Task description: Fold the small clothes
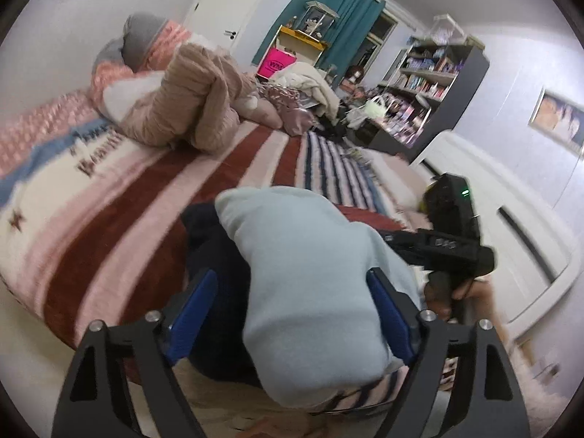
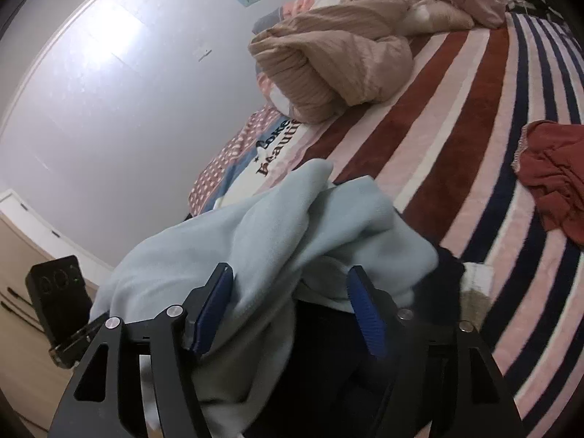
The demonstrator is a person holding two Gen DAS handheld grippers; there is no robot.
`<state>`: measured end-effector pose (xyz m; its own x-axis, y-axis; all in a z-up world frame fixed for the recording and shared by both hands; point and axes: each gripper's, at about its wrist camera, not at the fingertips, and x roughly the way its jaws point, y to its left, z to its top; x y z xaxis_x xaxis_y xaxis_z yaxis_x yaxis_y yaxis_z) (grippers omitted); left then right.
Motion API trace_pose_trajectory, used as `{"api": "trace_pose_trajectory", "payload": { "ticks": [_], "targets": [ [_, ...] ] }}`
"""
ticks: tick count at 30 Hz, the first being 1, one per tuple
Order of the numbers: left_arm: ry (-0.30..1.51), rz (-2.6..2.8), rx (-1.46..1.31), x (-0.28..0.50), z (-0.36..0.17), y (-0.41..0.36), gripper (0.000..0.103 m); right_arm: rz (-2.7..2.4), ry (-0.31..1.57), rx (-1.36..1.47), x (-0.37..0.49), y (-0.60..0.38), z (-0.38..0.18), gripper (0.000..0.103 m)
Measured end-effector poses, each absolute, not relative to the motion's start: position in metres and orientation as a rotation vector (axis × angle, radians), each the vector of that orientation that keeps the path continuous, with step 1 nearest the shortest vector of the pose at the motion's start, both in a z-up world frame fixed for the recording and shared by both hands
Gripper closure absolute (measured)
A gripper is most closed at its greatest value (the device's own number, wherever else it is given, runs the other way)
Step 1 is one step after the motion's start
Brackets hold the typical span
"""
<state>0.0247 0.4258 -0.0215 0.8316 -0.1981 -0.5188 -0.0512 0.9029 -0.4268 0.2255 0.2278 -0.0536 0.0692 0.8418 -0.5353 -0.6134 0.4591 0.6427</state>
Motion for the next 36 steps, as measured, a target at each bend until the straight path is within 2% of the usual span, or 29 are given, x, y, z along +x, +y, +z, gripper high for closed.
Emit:
{"api": "trace_pose_trajectory", "payload": {
  "ticks": [5,10,20,24,26,29,30,31,34,36],
  "targets": [
    [0.541,-0.006,-0.361,0.013,0.004,0.411,0.022,1.118,0.976,0.266,0.218,0.200,-0.041,0.040],
    [0.500,0.080,-0.179,0.006,0.026,0.362,0.022,1.129,0.877,0.150,0.189,0.168,-0.028,0.040],
    [0.379,0.124,0.006,0.029,0.019,0.226,0.022,0.960,0.680,-0.052,0.150,0.056,-0.046,0.041],
    [0.302,0.099,0.027,0.043,0.009,0.162,0.018,0.850,0.554,-0.069,0.133,-0.018,-0.046,0.040],
    [0.267,0.076,0.023,0.050,0.005,0.132,0.017,0.766,0.496,-0.076,0.124,-0.057,-0.047,0.036],
    [0.223,0.037,0.003,0.061,0.000,0.087,0.007,0.661,0.442,-0.075,0.115,-0.106,-0.051,0.031],
    [0.207,0.033,-0.003,0.064,-0.002,0.072,0.002,0.620,0.428,-0.076,0.112,-0.121,-0.053,0.025],
    [0.199,0.027,-0.006,0.066,-0.003,0.062,0.001,0.586,0.415,-0.081,0.110,-0.133,-0.056,0.017],
    [0.179,0.010,-0.019,0.069,-0.008,0.035,0.001,0.503,0.345,-0.090,0.097,-0.170,-0.065,0.001],
    [0.180,0.003,-0.016,0.071,-0.011,0.020,0.001,0.478,0.319,-0.083,0.090,-0.186,-0.070,0.000]
  ]
}}
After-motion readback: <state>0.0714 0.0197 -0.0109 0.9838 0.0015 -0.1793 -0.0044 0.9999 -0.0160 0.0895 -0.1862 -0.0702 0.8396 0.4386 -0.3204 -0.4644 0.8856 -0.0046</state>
